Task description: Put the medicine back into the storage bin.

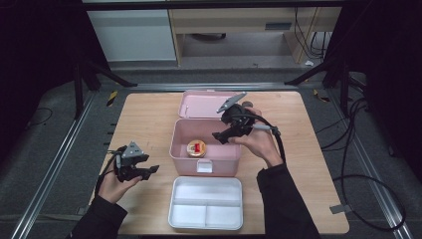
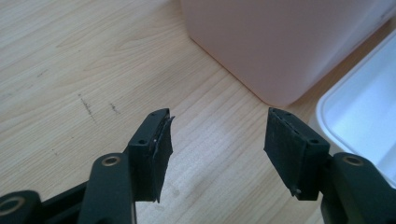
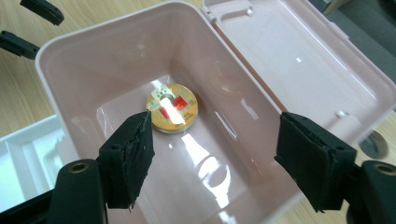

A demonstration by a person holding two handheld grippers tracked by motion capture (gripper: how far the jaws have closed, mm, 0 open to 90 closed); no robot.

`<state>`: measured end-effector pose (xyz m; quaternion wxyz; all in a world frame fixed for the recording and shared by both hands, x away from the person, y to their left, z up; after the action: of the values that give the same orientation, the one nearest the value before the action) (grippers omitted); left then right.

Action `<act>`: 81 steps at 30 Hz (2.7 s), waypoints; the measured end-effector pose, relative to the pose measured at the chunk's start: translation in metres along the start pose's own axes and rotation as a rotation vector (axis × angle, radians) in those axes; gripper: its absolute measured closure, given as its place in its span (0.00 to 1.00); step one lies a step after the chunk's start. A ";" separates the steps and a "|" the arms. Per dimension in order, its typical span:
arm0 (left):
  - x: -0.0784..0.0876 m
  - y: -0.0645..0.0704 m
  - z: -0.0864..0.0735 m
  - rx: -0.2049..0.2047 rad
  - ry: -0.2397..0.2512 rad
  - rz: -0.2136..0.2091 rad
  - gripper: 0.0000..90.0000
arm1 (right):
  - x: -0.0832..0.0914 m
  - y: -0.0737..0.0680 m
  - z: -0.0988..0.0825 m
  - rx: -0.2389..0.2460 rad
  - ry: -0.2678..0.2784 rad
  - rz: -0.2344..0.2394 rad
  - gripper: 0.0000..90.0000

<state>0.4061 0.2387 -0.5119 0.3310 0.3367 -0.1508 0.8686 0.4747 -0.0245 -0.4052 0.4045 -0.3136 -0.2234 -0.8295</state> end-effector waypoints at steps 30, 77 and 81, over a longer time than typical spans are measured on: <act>0.008 0.045 0.005 -0.090 -0.019 -0.158 0.63 | 0.055 -0.023 -0.111 0.016 0.038 -0.006 0.42; -0.028 0.126 -0.028 -0.429 -0.302 -0.391 0.78 | -0.016 -0.124 -0.178 0.214 -0.272 0.293 0.78; -0.030 0.126 -0.029 -0.445 -0.311 -0.389 0.80 | -0.019 -0.126 -0.180 0.222 -0.287 0.299 0.80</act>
<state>0.3229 0.1457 -0.5583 0.5291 0.4073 -0.3182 0.6730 0.3202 -0.0545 -0.5601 0.5188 -0.4118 -0.3195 -0.6777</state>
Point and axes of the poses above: each handheld gripper's, and its own axes: x roughly backward along the jaws, z roughly out of its top, y roughly to its right, the point moved 9 cm from there along -x, roughly forward along the jaws, and after that the axes turned 3 degrees about y, right-handed, at the moved point
